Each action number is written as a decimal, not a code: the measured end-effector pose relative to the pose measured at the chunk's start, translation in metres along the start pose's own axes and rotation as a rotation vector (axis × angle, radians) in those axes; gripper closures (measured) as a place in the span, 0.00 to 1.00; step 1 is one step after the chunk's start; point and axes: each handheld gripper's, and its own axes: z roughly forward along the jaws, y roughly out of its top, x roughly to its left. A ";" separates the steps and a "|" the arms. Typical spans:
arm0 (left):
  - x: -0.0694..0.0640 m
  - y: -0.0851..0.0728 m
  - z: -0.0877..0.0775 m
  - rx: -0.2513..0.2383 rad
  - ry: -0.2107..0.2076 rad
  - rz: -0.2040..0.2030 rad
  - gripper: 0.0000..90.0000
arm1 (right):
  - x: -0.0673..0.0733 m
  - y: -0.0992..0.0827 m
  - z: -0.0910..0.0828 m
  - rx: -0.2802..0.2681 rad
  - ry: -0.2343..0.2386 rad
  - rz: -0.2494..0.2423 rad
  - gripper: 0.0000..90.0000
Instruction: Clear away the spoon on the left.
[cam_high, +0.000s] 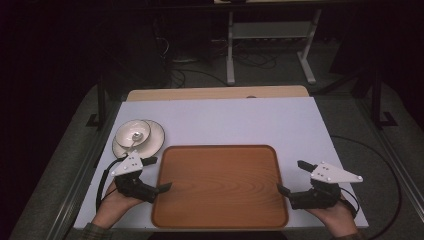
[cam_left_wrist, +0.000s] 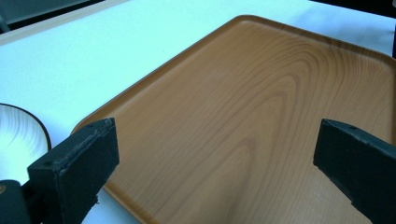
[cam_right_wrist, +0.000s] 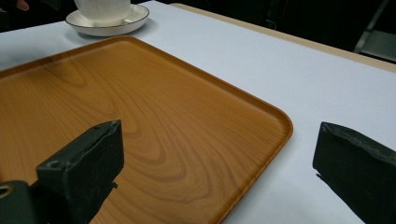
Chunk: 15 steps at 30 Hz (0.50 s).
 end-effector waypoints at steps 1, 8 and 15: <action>0.000 0.001 0.000 0.001 -0.002 -0.003 0.00 | 0.000 0.000 0.000 0.000 0.000 0.000 0.02; 0.003 0.004 -0.001 -0.003 0.004 -0.004 0.14 | -0.001 -0.002 0.001 0.008 0.002 0.002 0.02; 0.010 0.005 -0.002 0.004 0.006 -0.026 0.28 | -0.001 -0.003 0.002 0.020 0.001 0.003 0.02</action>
